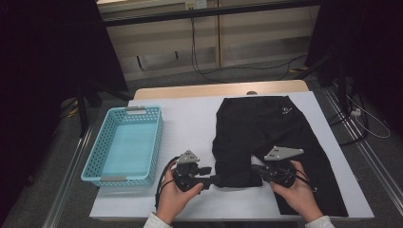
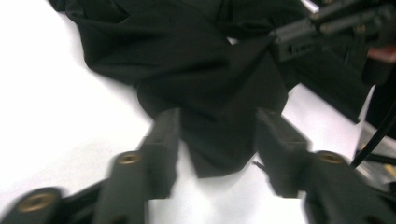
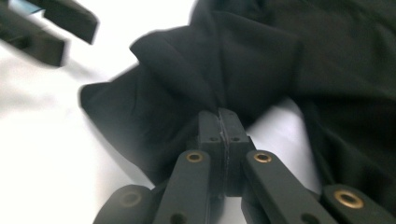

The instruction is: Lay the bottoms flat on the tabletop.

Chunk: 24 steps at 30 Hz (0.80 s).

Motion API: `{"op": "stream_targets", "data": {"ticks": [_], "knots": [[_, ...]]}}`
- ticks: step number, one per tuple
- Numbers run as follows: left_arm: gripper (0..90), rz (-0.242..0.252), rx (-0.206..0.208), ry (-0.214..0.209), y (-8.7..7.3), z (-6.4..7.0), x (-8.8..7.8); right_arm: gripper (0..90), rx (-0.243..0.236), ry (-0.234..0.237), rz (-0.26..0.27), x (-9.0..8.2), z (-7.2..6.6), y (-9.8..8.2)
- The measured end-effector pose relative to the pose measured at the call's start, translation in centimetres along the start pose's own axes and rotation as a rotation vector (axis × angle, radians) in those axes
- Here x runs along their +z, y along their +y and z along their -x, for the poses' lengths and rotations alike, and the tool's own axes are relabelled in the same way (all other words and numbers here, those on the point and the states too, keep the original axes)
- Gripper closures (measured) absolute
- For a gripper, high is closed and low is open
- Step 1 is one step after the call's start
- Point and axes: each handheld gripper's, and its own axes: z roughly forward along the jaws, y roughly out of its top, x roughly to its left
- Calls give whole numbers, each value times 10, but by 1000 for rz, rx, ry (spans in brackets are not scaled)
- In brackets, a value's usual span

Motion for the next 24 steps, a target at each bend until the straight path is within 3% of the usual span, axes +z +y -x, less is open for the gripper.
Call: {"op": "stream_targets", "data": {"ticks": [4, 12, 13, 15, 22, 23, 24], "knots": [[384, -19, 18, 22, -4, -1, 8, 900, 18, -36, -8, -3, 8, -3], [402, -58, 42, 39, -9, 2, 21, 900, 8, -50, -26, -1, 6, -4], [412, -65, 43, 44, -10, 2, 23, 900, 31, -83, -34, -3, 7, -4], [413, -72, 42, 49, -10, 2, 25, 900, 46, -88, -24, -6, 9, -4], [534, -76, 38, 61, -9, 4, 31, 900, 46, -87, -30, -9, 12, -7], [626, -84, 40, 68, -8, 5, 33, 900, 42, -86, -26, -10, 12, -8], [648, -84, 40, 68, -8, 5, 33, 900, 42, -86, -26, -10, 12, -8]]}}
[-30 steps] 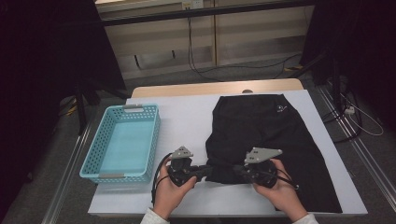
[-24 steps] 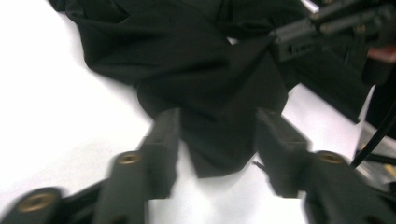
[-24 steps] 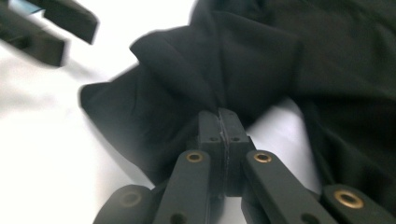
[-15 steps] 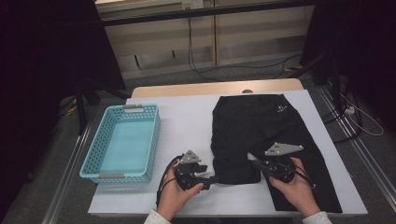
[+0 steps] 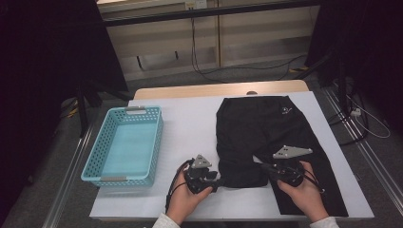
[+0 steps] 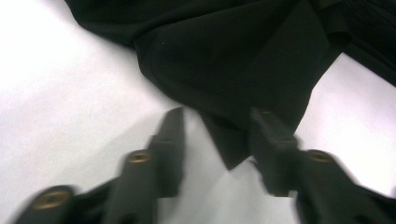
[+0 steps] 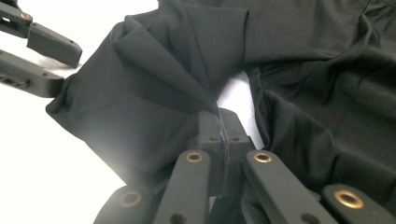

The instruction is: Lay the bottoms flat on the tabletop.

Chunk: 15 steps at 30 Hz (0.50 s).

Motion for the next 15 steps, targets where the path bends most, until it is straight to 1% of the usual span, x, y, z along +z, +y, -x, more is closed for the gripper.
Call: {"op": "stream_targets", "data": {"ticks": [1, 2, 3, 4, 5, 6, 7, 8, 9, 10, 11, 12, 13, 14, 15], "knots": [[695, -6, -3, -4, 1, 1, 1, 900, -1, 3, -3, -1, -1, -1], [720, -6, -3, -4, 1, 1, 1, 900, -5, 10, -3, -1, -1, -1], [720, -11, -10, -14, 1, 2, 2, 900, -5, 10, -3, -1, -1, -1], [787, -20, -13, -24, 2, 3, 4, 900, -18, 17, -4, -1, -3, -2], [819, -20, -13, -24, 2, 3, 4, 900, -17, 19, -4, -2, -4, -1], [870, -36, -37, -42, 3, 3, 4, 900, -20, 20, -5, -2, -5, -1], [892, -36, -37, -42, 3, 3, 4, 900, -23, 20, -4, -2, -5, -1], [896, -44, -65, -63, 4, 2, 4, 900, -25, 24, -5, -2, -6, -1], [899, -47, -85, -75, 4, 1, 0, 899, -29, 27, -7, -2, -6, -1], [900, -41, -94, -81, 5, 0, -4, 900, -31, 29, -8, -2, -7, -2], [900, -22, -109, -94, 7, -2, -11, 899, -30, 32, -6, -2, -7, -2], [900, -14, -115, -100, 9, -3, -17, 899, -26, 41, 1, -3, -8, -1], [900, -14, -115, -100, 9, -3, -17, 899, -27, 47, 5, -3, -9, -1], [900, 13, -129, -96, 10, -7, -34, 899, -32, 55, 4, -4, -10, -1], [900, 13, -129, -96, 10, -7, -34, 899, -32, 55, 4, -4, -10, -1]]}}
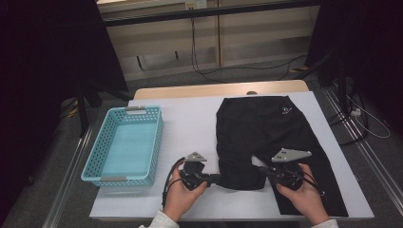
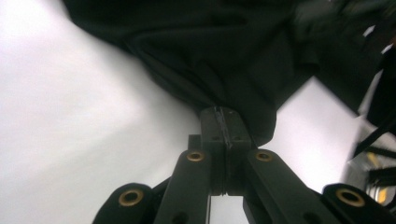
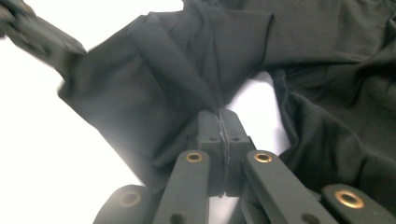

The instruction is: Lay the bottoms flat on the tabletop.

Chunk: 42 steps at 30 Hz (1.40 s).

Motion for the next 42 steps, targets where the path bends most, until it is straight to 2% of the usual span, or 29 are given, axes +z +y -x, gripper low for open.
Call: {"op": "stream_targets", "data": {"ticks": [1, 2, 4, 5, 6, 7, 8, 11, 14, 17, 20, 24, 25, 27, 29, 30, 31, 32, 34, 38, 39, 41, 42], "knots": [[900, 16, -19, 8, 0, -5, -16, 899, -4, 34, 1, 1, -6, 0], [900, 17, -32, 15, -2, -7, -22, 899, -14, 51, -3, 2, -9, 1], [900, 15, -40, 21, -4, -10, -27, 898, -52, 83, -29, 6, -21, 1], [900, -1, -54, 20, -9, -14, -31, 897, -64, 114, -35, 9, -28, 1], [900, -1, -54, 20, -9, -14, -31, 897, -64, 114, -35, 9, -28, 1], [900, -30, -75, 23, -14, -18, -29, 898, -98, 151, -46, 13, -38, 3], [900, -54, -85, 23, -17, -19, -27, 898, -107, 167, -54, 14, -42, 3], [900, -73, -88, 19, -19, -19, -23, 898, -145, 206, -90, 19, -53, 3], [900, -77, -84, 17, -18, -18, -24, 897, -155, 231, -110, 21, -58, 1], [900, -80, -88, 19, -19, -18, -23, 897, -151, 231, -94, 18, -55, 1], [900, -80, -89, 18, -19, -18, -23, 897, -140, 205, -59, 12, -51, 4], [893, -77, -89, 14, -19, -18, -22, 898, -108, 169, 23, 1, -40, 10], [871, -59, -76, 13, -18, -17, -21, 898, -101, 167, 33, -1, -38, 12], [827, -54, -72, 11, -17, -17, -21, 898, -93, 163, 42, -3, -36, 14], [748, -21, -65, -24, -14, -15, -17, 898, -94, 154, 45, -2, -36, 14], [691, -21, -65, -24, -14, -15, -17, 898, -94, 154, 45, -2, -36, 14], [603, 12, -20, -4, -11, -13, -12, 897, -98, 166, 47, 0, -37, 15], [595, 12, -20, -4, -11, -13, -12, 898, -103, 165, 50, 1, -38, 16], [602, -1, 9, 0, -11, -11, 2, 897, -106, 173, 63, 1, -41, 19], [624, -27, 36, 24, -11, -9, 14, 880, -93, 181, 90, -1, -43, 23], [659, -49, 51, 48, -11, -7, 19, 851, -75, 177, 100, 0, -42, 23], [710, -50, 60, 65, -12, -7, 23, 804, -77, 169, 93, 6, -43, 21], [764, -57, 53, 77, -12, -7, 24, 770, -78, 160, 85, 8, -42, 20]]}}
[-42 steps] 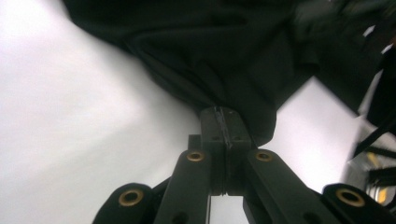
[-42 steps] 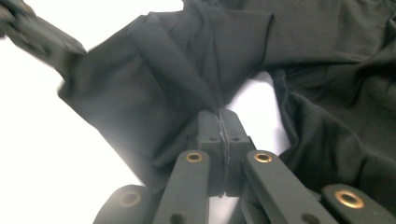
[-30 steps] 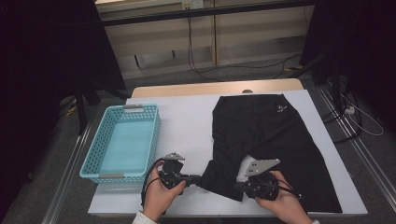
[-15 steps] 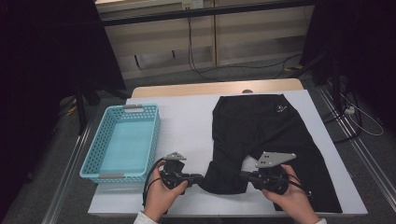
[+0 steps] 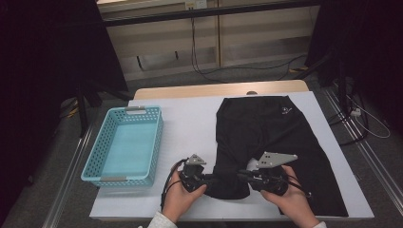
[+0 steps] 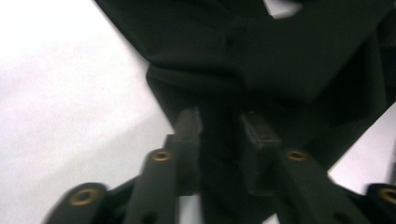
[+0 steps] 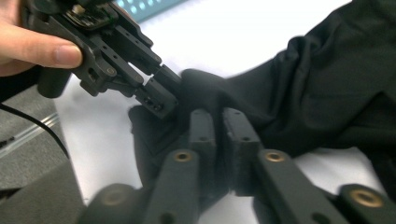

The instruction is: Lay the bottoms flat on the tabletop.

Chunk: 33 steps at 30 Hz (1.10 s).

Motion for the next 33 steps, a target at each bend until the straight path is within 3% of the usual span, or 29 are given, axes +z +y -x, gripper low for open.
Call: {"op": "stream_targets", "data": {"ticks": [3, 5, 7, 8, 9, 12, 18, 22, 26, 27, 30, 31, 33], "knots": [[880, -7, -19, -3, 1, 0, 0, 703, 6, -36, -3, 2, 4, -2], [892, 3, -49, -22, 2, -1, -3, 614, 47, -92, 31, -5, 12, -3], [894, 19, -63, -47, 3, -2, -9, 586, 80, -113, 49, -10, 19, -4], [893, 19, -63, -47, 3, -2, -9, 574, 85, -117, 52, -11, 21, -5], [894, 45, -83, -77, 5, -3, -18, 553, 95, -125, 54, -13, 24, -6], [896, 44, -79, -73, 4, -4, -21, 545, 122, -121, 61, -16, 29, -9], [895, 57, -132, -83, 0, -16, -28, 528, 140, -176, 11, -7, 35, -15], [893, 58, -143, -77, -1, -20, -29, 530, 129, -192, -42, 5, 37, -20], [884, 58, -159, -56, -2, -25, -30, 544, 118, -241, -90, 13, 38, -20], [860, 63, -148, -33, -2, -24, -29, 545, 124, -236, -84, 13, 39, -20], [663, 85, -136, -41, 1, -21, -27, 556, 137, -237, -81, 13, 42, -21], [599, 108, -113, -29, 4, -15, -24, 557, 140, -235, -83, 14, 42, -20], [562, 99, -99, -27, 6, -9, -16, 555, 131, -236, -90, 16, 41, -20]]}}
